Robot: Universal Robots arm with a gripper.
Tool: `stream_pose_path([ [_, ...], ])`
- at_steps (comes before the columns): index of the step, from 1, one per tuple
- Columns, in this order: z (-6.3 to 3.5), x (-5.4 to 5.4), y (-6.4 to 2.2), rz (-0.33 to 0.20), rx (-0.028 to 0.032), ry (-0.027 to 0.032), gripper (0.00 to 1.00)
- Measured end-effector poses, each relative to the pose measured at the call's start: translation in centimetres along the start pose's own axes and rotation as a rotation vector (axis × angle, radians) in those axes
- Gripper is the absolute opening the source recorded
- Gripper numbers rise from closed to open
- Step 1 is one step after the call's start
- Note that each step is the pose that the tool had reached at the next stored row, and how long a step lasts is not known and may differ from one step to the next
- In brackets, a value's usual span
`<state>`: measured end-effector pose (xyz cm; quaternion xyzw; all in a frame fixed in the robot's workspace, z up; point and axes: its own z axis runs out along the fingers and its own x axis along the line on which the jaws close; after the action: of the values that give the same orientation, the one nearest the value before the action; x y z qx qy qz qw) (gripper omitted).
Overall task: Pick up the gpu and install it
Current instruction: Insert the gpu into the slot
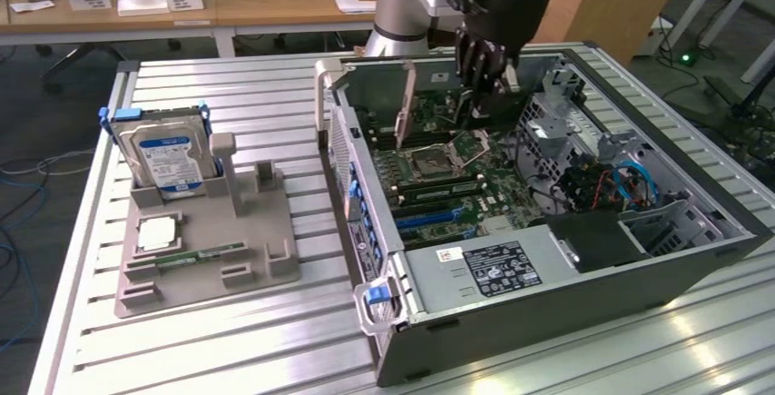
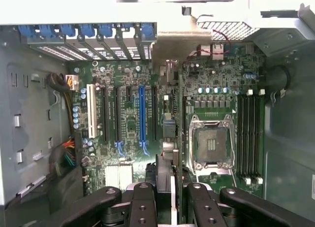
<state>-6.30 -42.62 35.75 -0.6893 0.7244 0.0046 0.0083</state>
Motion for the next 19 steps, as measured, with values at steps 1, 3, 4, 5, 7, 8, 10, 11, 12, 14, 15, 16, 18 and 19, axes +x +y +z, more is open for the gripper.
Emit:
stream_pose_path([
  [1,0.05,0.0,0.08,0.0,0.0,0.0,0.28],
  [3,0.17,0.01,0.18,0.0,-0.0001,0.0,0.28],
  [4,0.22,0.03,0.19,0.0,-0.0002,0.0,0.28],
  [5,0.25,0.07,0.19,0.0,-0.0003,0.0004,0.28],
  [7,0.31,0.21,0.19,0.0,-0.0002,0.0002,0.28],
  [8,0.33,0.29,0.19,0.0,-0.0002,0.0002,0.28],
  [10,0.37,0.44,0.18,0.0,-0.0002,0.0007,0.28],
  [11,0.42,0.48,0.18,0.0,-0.0001,0.0007,0.28],
  [12,0.46,0.52,0.18,0.0,-0.0001,0.0009,0.28],
  [14,0.53,0.61,0.17,0.0,-0.0001,0.0014,0.28],
  [15,0.56,0.64,0.18,0.0,-0.0002,0.0019,0.28],
  [16,0.61,0.66,0.18,0.0,-0.0001,0.0021,0.28],
  [18,0.72,0.67,0.19,0.0,-0.0002,0.0025,0.28],
  [19,0.78,0.67,0.22,0.0,-0.0003,0.0027,0.28],
])
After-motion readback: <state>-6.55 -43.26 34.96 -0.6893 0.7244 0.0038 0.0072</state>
